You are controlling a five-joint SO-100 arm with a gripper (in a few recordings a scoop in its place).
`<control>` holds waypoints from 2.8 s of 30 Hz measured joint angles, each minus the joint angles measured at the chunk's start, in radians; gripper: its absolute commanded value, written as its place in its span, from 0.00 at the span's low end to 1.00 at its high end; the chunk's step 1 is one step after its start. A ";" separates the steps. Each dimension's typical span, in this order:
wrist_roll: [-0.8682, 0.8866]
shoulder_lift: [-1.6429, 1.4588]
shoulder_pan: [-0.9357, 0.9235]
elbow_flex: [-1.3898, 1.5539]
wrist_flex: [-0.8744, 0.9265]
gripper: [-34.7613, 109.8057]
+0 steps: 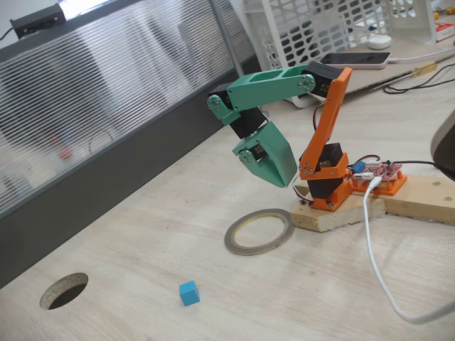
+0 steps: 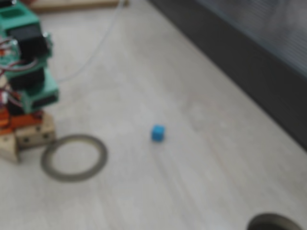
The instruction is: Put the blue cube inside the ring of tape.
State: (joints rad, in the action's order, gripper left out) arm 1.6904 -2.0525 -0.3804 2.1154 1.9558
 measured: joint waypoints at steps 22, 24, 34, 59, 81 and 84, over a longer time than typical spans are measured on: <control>-0.003 0.021 0.612 -0.149 -0.330 0.26; -0.003 0.081 0.617 -0.224 -0.339 0.26; -0.005 0.512 0.615 -0.653 -0.341 0.26; -0.005 0.818 0.683 -0.988 -0.341 0.26; -0.005 0.818 0.701 -1.077 -0.339 0.30; -0.005 0.818 0.701 -1.077 -0.339 0.38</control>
State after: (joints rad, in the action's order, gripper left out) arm 1.6858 -1.2349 0.3206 1.0385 1.6168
